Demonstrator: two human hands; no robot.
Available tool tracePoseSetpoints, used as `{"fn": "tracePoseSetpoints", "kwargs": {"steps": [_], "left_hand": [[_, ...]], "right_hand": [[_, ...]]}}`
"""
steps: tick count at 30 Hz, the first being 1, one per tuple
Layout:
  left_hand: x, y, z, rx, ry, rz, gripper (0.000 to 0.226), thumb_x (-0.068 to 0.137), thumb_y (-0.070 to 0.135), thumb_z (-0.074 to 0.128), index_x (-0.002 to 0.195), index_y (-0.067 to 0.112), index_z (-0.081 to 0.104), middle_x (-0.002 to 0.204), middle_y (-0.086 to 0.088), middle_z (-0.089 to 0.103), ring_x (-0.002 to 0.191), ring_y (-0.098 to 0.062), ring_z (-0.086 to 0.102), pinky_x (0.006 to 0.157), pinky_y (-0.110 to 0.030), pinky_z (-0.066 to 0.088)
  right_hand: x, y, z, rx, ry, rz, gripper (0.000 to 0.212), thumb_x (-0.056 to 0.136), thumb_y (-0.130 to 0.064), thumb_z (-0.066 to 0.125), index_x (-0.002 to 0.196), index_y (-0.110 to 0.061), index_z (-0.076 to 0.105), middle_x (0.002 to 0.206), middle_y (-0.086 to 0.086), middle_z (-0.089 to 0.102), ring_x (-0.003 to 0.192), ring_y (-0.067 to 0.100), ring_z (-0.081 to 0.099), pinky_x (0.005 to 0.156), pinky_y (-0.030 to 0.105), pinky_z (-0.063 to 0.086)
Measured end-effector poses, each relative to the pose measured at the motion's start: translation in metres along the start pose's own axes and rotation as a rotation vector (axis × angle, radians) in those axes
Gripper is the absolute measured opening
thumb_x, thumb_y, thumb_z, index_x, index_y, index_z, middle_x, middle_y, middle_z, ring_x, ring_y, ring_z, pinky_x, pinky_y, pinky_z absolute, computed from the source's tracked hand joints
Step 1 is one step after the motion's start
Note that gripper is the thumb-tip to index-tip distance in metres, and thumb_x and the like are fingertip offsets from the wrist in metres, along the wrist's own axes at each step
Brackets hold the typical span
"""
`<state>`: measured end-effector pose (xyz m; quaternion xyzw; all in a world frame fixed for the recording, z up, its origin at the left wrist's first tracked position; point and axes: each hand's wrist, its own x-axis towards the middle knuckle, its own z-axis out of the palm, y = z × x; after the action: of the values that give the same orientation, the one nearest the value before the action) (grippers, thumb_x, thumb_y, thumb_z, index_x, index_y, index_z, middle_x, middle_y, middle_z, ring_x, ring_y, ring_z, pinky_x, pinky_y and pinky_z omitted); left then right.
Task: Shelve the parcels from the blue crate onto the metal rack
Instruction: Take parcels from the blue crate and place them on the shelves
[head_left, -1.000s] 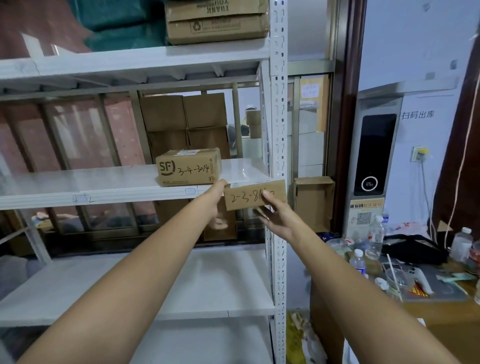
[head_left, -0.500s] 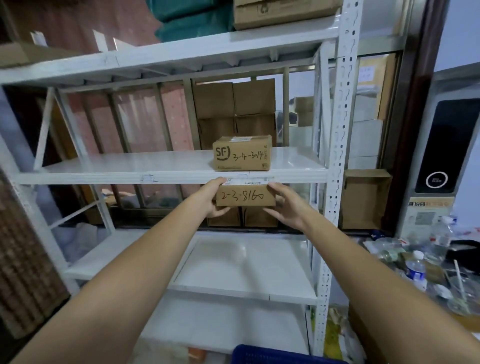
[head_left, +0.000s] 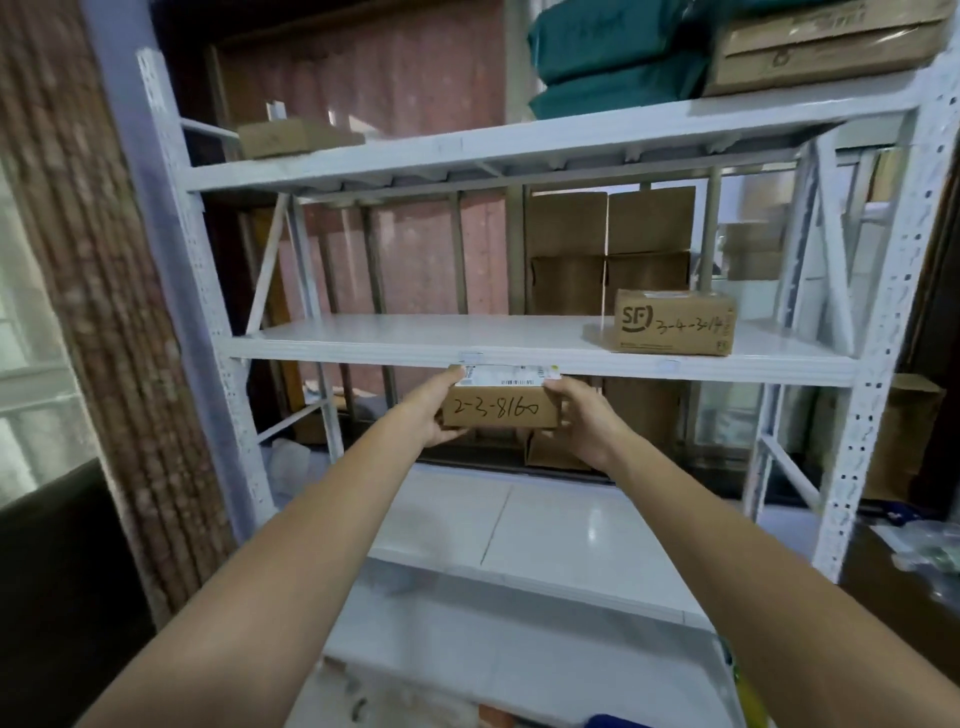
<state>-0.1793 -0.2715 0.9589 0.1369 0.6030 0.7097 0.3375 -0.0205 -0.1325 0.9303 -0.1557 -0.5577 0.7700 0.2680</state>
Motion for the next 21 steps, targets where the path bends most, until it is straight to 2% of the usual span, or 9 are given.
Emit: {"fn": "tracePoseSetpoints", "kwargs": {"steps": [4, 5, 8, 9, 11, 14, 16, 18, 21], "left_hand": [[0.006, 0.021, -0.063, -0.016, 0.029, -0.02, 0.06, 0.072, 0.035, 0.08, 0.12, 0.015, 0.05, 0.11, -0.018, 0.063, 0.101, -0.033, 0.06, 0.067, -0.043, 0.058], [0.01, 0.027, -0.074, -0.022, 0.031, -0.021, 0.059, 0.071, 0.036, 0.08, 0.118, 0.016, 0.051, 0.109, -0.018, 0.064, 0.1, -0.033, 0.06, 0.062, -0.041, 0.058], [0.029, 0.049, -0.1, -0.036, 0.035, -0.008, 0.05, 0.072, 0.038, 0.079, 0.11, 0.018, 0.052, 0.104, -0.017, 0.064, 0.093, -0.032, 0.06, 0.053, -0.037, 0.055], [0.036, 0.057, -0.105, -0.041, 0.037, 0.004, 0.047, 0.073, 0.038, 0.078, 0.107, 0.018, 0.052, 0.103, -0.017, 0.064, 0.092, -0.031, 0.06, 0.052, -0.037, 0.055], [0.049, 0.079, -0.113, -0.022, 0.028, 0.063, 0.039, 0.076, 0.037, 0.076, 0.101, 0.018, 0.052, 0.102, -0.017, 0.063, 0.093, -0.03, 0.06, 0.05, -0.035, 0.055], [0.073, 0.122, -0.115, 0.054, -0.033, 0.196, 0.033, 0.081, 0.034, 0.071, 0.104, 0.017, 0.055, 0.103, -0.014, 0.062, 0.098, -0.026, 0.06, 0.065, -0.036, 0.057], [0.095, 0.151, -0.113, 0.078, -0.092, 0.296, 0.032, 0.085, 0.028, 0.069, 0.11, 0.013, 0.056, 0.109, -0.012, 0.061, 0.103, -0.023, 0.058, 0.08, -0.035, 0.055], [0.119, 0.18, -0.109, 0.116, -0.113, 0.4, 0.04, 0.084, 0.019, 0.07, 0.119, 0.009, 0.053, 0.117, -0.011, 0.06, 0.106, -0.021, 0.057, 0.09, -0.032, 0.052], [0.153, 0.228, -0.099, 0.209, -0.103, 0.549, 0.043, 0.08, 0.008, 0.073, 0.119, 0.01, 0.054, 0.117, -0.01, 0.063, 0.1, -0.018, 0.062, 0.084, -0.025, 0.053]], "right_hand": [[0.011, 0.017, 0.065, 0.01, -0.002, 0.018, 0.051, 0.089, -0.024, 0.065, 0.136, -0.012, 0.047, 0.13, 0.017, 0.058, 0.118, 0.031, 0.056, 0.07, 0.033, 0.057], [0.018, 0.018, 0.077, -0.001, -0.007, 0.015, 0.052, 0.089, -0.025, 0.066, 0.136, -0.012, 0.047, 0.13, 0.017, 0.058, 0.118, 0.032, 0.056, 0.073, 0.034, 0.058], [0.045, 0.015, 0.106, -0.041, -0.021, 0.004, 0.053, 0.088, -0.027, 0.067, 0.135, -0.013, 0.047, 0.129, 0.019, 0.058, 0.118, 0.035, 0.055, 0.094, 0.045, 0.055], [0.055, 0.012, 0.114, -0.044, -0.022, 0.003, 0.054, 0.088, -0.027, 0.067, 0.136, -0.013, 0.046, 0.128, 0.02, 0.059, 0.117, 0.036, 0.056, 0.095, 0.047, 0.054], [0.076, 0.003, 0.13, -0.012, -0.019, -0.002, 0.055, 0.087, -0.026, 0.069, 0.135, -0.014, 0.044, 0.126, 0.021, 0.059, 0.115, 0.037, 0.058, 0.086, 0.043, 0.058], [0.116, -0.015, 0.149, 0.034, 0.002, -0.053, 0.049, 0.088, -0.026, 0.069, 0.129, -0.013, 0.047, 0.12, 0.021, 0.058, 0.11, 0.035, 0.059, 0.066, 0.033, 0.06], [0.149, -0.034, 0.158, 0.037, -0.035, -0.101, 0.035, 0.089, -0.028, 0.067, 0.119, -0.015, 0.055, 0.116, 0.019, 0.059, 0.106, 0.033, 0.061, 0.066, 0.032, 0.06], [0.184, -0.061, 0.17, 0.018, -0.059, -0.16, 0.04, 0.089, -0.028, 0.066, 0.124, -0.012, 0.053, 0.118, 0.019, 0.058, 0.102, 0.032, 0.064, 0.068, 0.032, 0.06], [0.232, -0.112, 0.185, -0.033, -0.034, -0.277, 0.059, 0.085, -0.022, 0.072, 0.134, -0.007, 0.043, 0.128, 0.021, 0.056, 0.103, 0.031, 0.064, 0.076, 0.037, 0.059]]}}
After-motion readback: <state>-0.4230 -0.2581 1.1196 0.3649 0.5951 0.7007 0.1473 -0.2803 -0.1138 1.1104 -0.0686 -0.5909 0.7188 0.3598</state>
